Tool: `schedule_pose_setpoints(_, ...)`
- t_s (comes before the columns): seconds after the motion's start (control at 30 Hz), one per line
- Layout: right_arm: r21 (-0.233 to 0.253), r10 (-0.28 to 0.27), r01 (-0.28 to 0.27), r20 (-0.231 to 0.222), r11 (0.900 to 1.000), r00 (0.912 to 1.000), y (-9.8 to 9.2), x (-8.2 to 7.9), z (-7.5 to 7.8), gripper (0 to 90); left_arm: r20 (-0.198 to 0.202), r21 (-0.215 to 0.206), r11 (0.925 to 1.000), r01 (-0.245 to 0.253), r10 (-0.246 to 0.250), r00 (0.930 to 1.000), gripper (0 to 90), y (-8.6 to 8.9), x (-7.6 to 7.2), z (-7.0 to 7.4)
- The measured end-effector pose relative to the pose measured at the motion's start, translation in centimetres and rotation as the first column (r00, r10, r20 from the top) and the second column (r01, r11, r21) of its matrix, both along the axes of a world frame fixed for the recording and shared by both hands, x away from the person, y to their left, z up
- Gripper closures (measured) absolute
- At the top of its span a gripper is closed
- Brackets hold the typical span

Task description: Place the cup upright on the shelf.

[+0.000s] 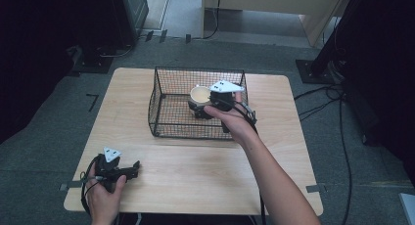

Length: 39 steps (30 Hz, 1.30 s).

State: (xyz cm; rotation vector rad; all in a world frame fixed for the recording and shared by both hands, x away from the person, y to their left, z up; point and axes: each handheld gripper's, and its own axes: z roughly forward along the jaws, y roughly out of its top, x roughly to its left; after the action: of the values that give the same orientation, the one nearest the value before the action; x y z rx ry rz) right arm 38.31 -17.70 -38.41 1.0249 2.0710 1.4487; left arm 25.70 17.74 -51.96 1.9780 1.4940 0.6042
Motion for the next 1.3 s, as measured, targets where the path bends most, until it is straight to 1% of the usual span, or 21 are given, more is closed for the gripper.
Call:
schedule_pose_setpoints(0.07, 0.0, 0.007, -0.007, 0.004, 1.0, 1.0, -0.1, -0.3, 0.0, 0.3, 0.0, 0.0, 1.0, 0.0, 0.0, 1.0, 0.0, 0.0, 0.0, 0.0)
schedule_pose_setpoints(0.17, 0.004, 0.015, -0.015, 0.012, 1.0, 0.9998, -0.7, -1.7, -0.1, 0.3, 0.0, 0.0, 1.0, 0.0, 0.0, 1.0, 0.0, 0.0, 0.0, 0.0)
schedule_pose_setpoints(0.23, 0.001, 0.018, -0.018, 0.016, 1.0, 0.9997, -0.9, -2.0, -0.1, 0.3, 0.0, 0.0, 1.0, 0.0, 0.0, 1.0, 0.0, 0.0, 0.0, 0.0)
schedule_pose_setpoints(0.27, -0.01, 0.021, -0.021, 0.026, 1.0, 0.9994, -1.3, -2.6, -0.3, 0.3, 0.0, 0.0, 1.0, 0.0, 0.0, 1.0, 0.0, 0.0, 0.0, 0.0)
schedule_pose_setpoints(0.33, -0.014, 0.02, -0.02, 0.027, 1.0, 0.9994, -1.4, -2.9, -0.4, 0.3, 0.0, 0.0, 1.0, 0.0, 0.0, 1.0, 0.0, 0.0, 0.0, 0.0)
schedule_pose_setpoints(0.4, -0.021, 0.026, -0.025, 0.034, 0.999, 0.9991, -2.0, -3.7, -0.8, 0.3, 0.0, 0.0, 1.0, 0.0, 0.0, 1.0, 0.0, 0.0, 0.0, 0.0)
schedule_pose_setpoints(0.43, -0.021, 0.026, -0.025, 0.034, 0.999, 0.9991, -2.0, -3.7, -0.8, 0.3, 0.0, 0.0, 1.0, 0.0, 0.0, 1.0, 0.0, 0.0, 0.0, 0.0)
schedule_pose_setpoints(0.53, -0.015, 0.025, -0.025, 0.032, 1.0, 0.9992, -3.0, -4.9, -1.4, 0.4, 0.0, 0.0, 1.0, 0.0, 0.0, 1.0, 0.0, 0.0, 0.0, 0.0)
schedule_pose_setpoints(0.6, -0.013, 0.027, -0.026, 0.034, 1.0, 0.9991, -3.1, -5.0, -1.5, 0.4, 0.0, 0.0, 1.0, 0.0, 0.0, 1.0, 0.0, 0.0, 0.0, 0.0)
schedule_pose_setpoints(0.63, -0.011, 0.026, -0.025, 0.033, 1.0, 0.9991, -3.7, -5.7, -1.9, 0.4, 0.0, 0.0, 1.0, 0.0, 0.0, 1.0, 0.0, 0.0, 0.0, 0.0)
schedule_pose_setpoints(0.73, -0.015, 0.023, -0.023, 0.035, 1.0, 0.9991, -4.1, -6.1, -2.2, 0.4, 0.0, 0.0, 1.0, 0.0, 0.0, 1.0, 0.0, 0.0, 0.0, 0.0)
schedule_pose_setpoints(0.77, 0.002, 0.019, -0.019, 0.031, 1.0, 0.9993, -4.5, -6.6, -2.4, 0.4, 0.0, 0.0, 1.0, 0.0, 0.0, 1.0, 0.0, 0.0, 0.0, 0.0)
schedule_pose_setpoints(0.83, 0.004, 0.017, -0.017, 0.032, 1.0, 0.9993, -4.7, -6.9, -2.5, 0.4, 0.0, 0.0, 1.0, 0.0, 0.0, 1.0, 0.0, 0.0, 0.0, 0.0)
schedule_pose_setpoints(0.87, 0.007, 0.014, -0.015, 0.037, 1.0, 0.9992, -5.2, -7.6, -2.6, 0.4, 0.0, 0.0, 1.0, 0.0, 0.0, 1.0, 0.0, 0.0, 0.0, 0.0)
schedule_pose_setpoints(0.93, 0.007, 0.015, -0.015, 0.041, 1.0, 0.9991, -5.3, -7.8, -2.6, 0.4, 0.0, 0.0, 1.0, 0.0, 0.0, 1.0, 0.0, 0.0, 0.0, 0.0)
schedule_pose_setpoints(0.97, 0.015, 0.012, -0.013, 0.04, 1.0, 0.9991, -5.8, -8.4, -2.8, 0.4, 0.0, 0.0, 1.0, 0.001, -0.001, 1.0, 0.0, 0.0, 0.0, 0.0)
schedule_pose_setpoints(1.1, 0.011, 0.006, -0.006, 0.045, 1.0, 0.999, -6.3, -9.0, -3.0, 0.4, 0.0, 0.0, 1.0, 0.001, -0.001, 1.0, 0.0, 0.0, 0.0, 0.0)
schedule_pose_setpoints(1.13, 0.012, 0.0, -0.001, 0.046, 1.0, 0.9989, -6.9, -9.3, -3.3, 0.4, 0.0, 0.0, 1.0, 0.001, -0.001, 1.0, 0.0, 0.0, 0.0, 0.0)
schedule_pose_setpoints(1.2, 0.015, -0.002, 0.001, 0.044, 1.0, 0.999, -7.1, -9.5, -3.5, 0.4, 0.0, 0.0, 1.0, 0.0, 0.0, 1.0, 0.0, 0.0, 0.0, 0.0)
schedule_pose_setpoints(1.23, 0.018, -0.01, 0.009, 0.039, 1.0, 0.9992, -7.6, -9.8, -3.9, 0.4, 0.0, -0.001, 1.0, 0.0, 0.0, 1.0, 0.0, 0.0, 0.0, 0.0)
schedule_pose_setpoints(1.3, 0.024, -0.019, 0.018, 0.036, 1.0, 0.9992, -8.1, -10.0, -4.2, 0.4, -0.001, 0.0, 1.0, 0.001, -0.001, 1.0, 0.0, 0.0, 0.0, 0.0)
